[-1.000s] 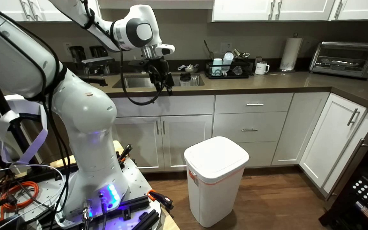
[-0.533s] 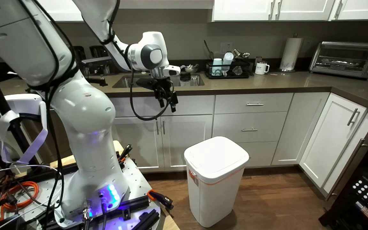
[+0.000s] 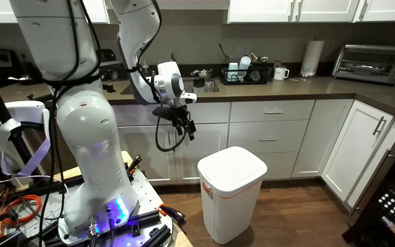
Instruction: Open the white lid
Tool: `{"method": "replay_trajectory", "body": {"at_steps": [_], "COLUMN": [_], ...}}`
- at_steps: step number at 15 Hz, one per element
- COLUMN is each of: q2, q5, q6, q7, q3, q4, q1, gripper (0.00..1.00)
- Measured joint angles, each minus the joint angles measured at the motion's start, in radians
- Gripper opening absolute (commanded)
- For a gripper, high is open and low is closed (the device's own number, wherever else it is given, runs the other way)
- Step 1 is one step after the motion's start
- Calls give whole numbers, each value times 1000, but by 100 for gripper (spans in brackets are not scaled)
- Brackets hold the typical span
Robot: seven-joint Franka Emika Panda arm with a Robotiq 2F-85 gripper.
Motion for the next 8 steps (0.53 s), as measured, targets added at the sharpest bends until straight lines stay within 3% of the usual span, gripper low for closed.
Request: {"method": "replay_trajectory", "body": {"at_steps": [4,8], "q2": [106,305], "q5": [-268,-468], "q6": [-2,-4], "q7": [303,551], "q3": [-62,-139], "q4": [36,144], "q1": [-25,9], "gripper": [100,100]}}
